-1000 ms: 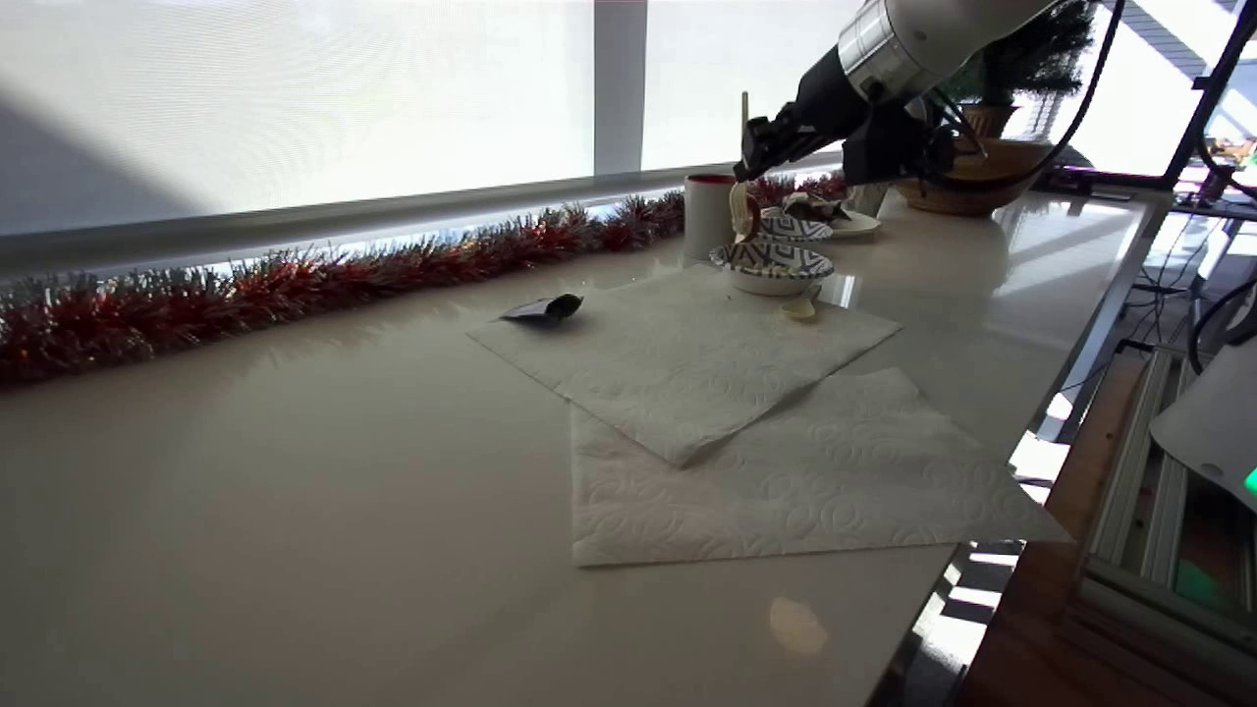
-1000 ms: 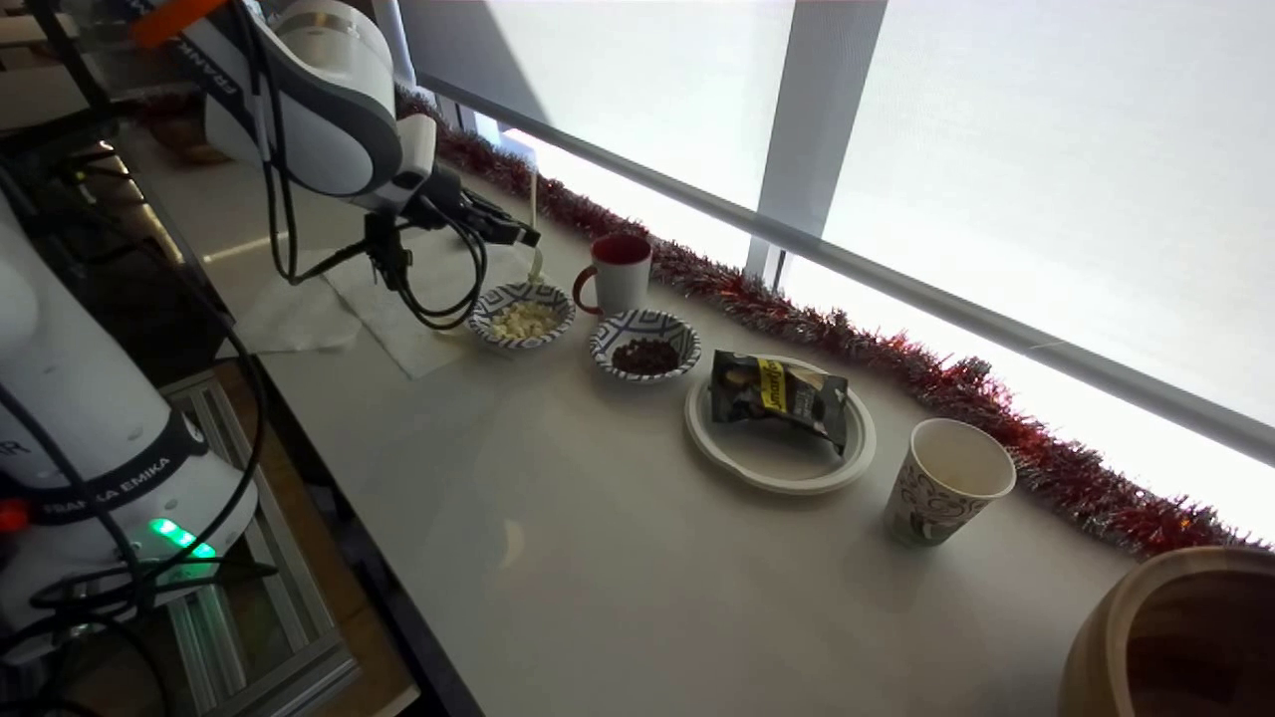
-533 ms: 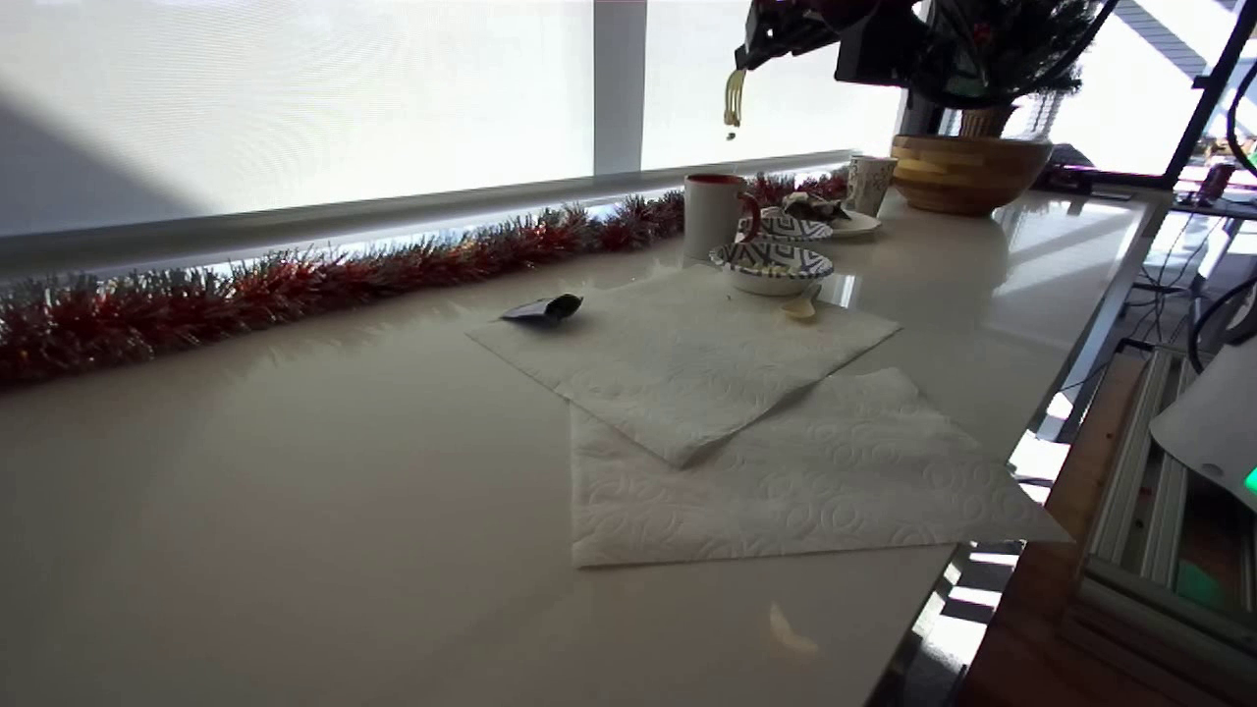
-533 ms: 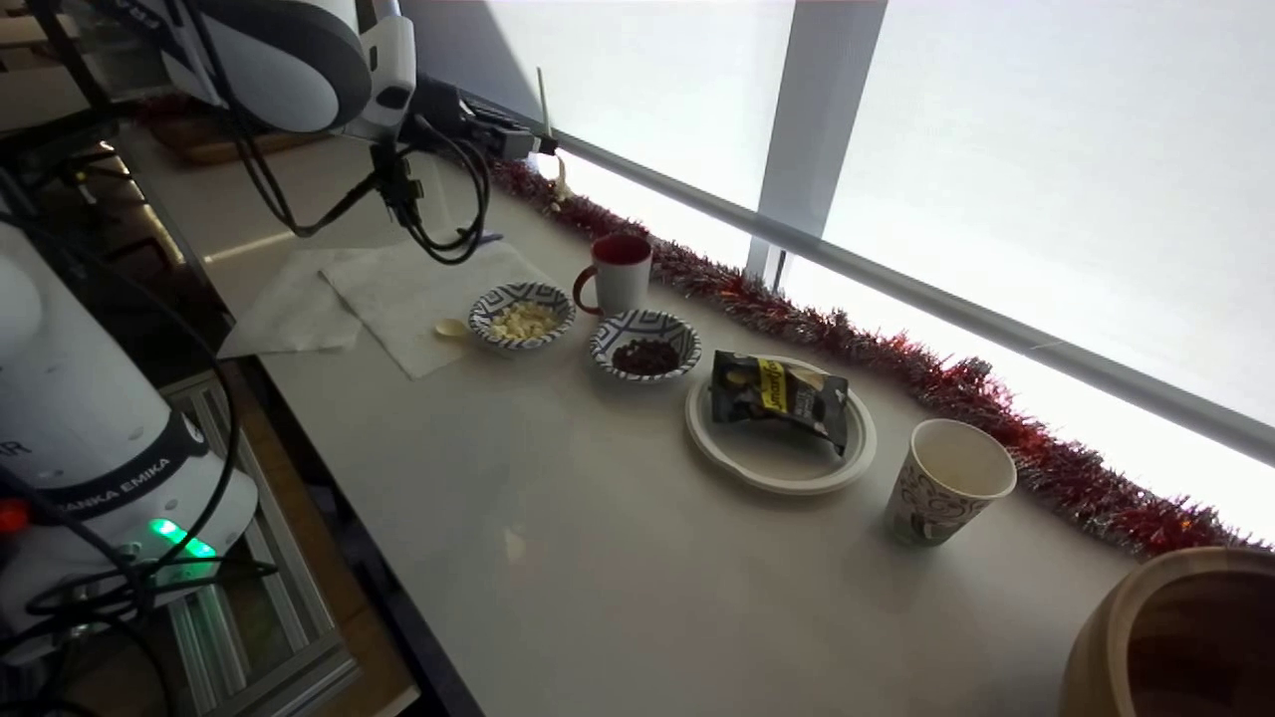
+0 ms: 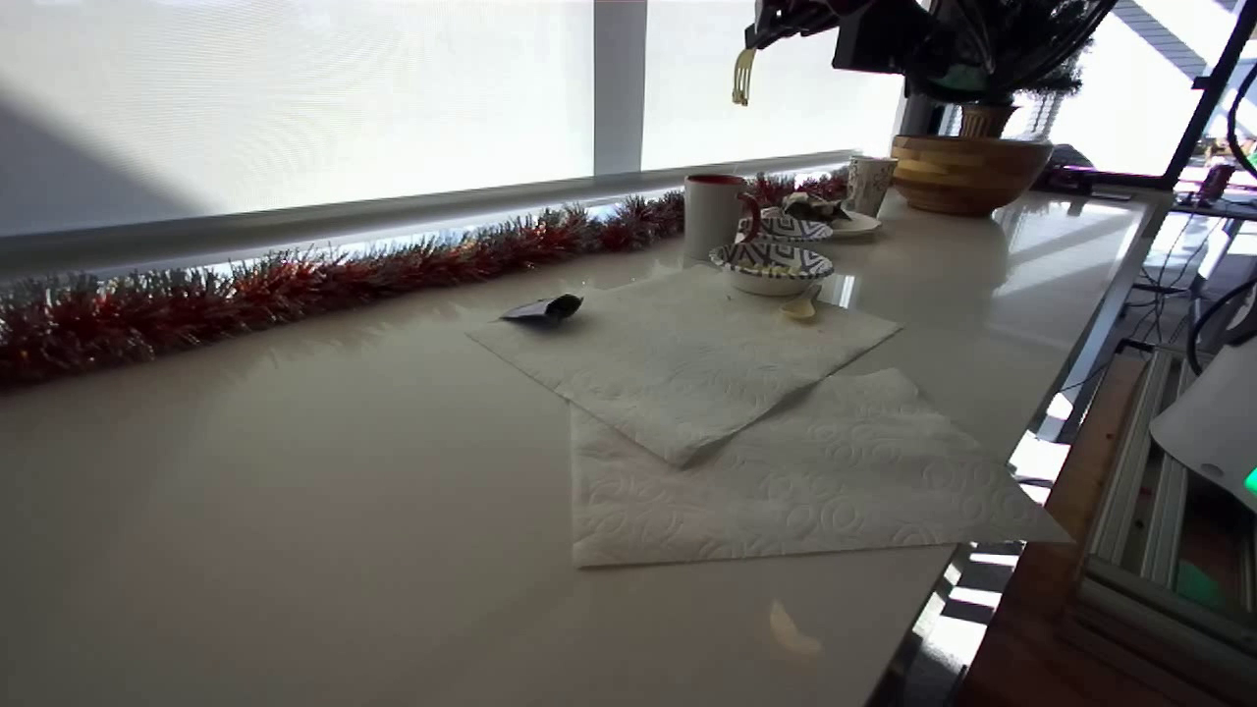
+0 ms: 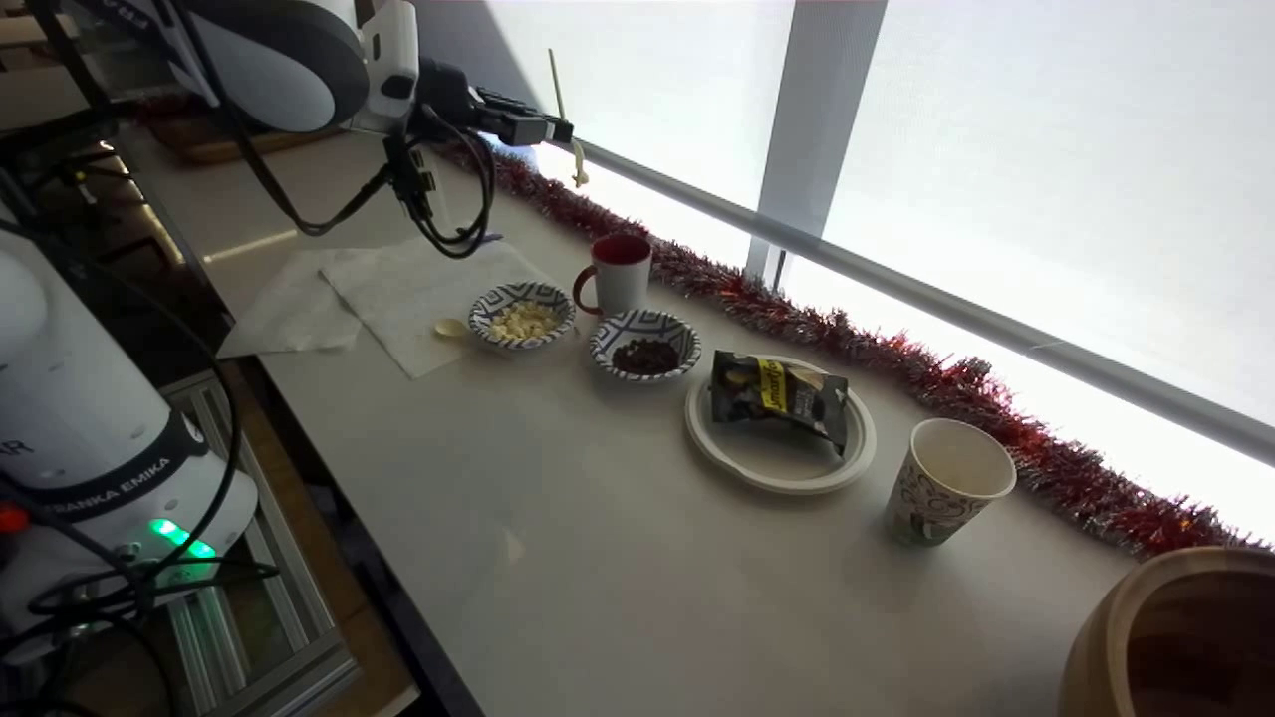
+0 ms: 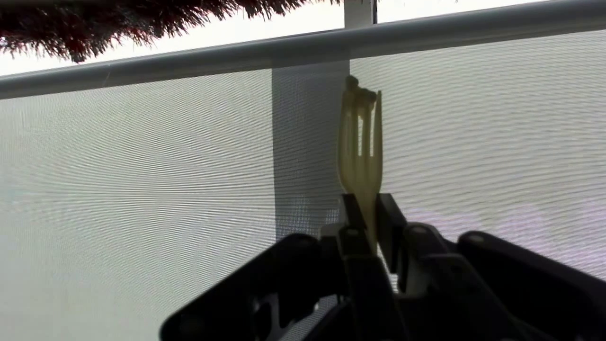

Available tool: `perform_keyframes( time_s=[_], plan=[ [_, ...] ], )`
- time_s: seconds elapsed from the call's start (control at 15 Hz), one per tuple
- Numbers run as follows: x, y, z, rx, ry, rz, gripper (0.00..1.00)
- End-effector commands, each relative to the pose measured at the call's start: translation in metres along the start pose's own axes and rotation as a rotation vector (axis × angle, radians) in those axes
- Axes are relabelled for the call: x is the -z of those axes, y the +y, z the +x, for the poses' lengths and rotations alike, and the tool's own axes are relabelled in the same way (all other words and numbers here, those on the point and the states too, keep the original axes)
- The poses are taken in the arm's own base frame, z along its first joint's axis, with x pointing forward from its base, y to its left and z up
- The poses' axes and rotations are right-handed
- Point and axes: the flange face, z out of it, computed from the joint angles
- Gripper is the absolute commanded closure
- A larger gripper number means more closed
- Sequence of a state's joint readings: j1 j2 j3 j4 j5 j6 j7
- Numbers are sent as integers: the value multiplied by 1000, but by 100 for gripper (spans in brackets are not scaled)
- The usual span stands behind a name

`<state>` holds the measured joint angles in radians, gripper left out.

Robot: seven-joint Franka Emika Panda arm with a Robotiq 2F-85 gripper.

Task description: Use the white fork to place one object from the bowl on the left into the mug.

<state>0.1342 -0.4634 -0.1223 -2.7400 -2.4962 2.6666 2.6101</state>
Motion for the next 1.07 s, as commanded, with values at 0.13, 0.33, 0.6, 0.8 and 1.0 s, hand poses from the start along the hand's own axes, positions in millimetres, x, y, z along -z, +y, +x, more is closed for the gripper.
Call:
perform_keyframes(
  time_s=[0.13, 0.33, 0.6, 0.8, 1.0],
  plan=[
    [-16, 3, 6, -15, 25, -6, 97],
    [-22, -1, 0, -20, 6, -1, 97],
    [-31, -3, -9, -22, -1, -13, 97],
    [-41, 2, -13, -53, -8, -36, 97],
    [-52, 7, -18, -100, -20, -60, 97]
  ],
)
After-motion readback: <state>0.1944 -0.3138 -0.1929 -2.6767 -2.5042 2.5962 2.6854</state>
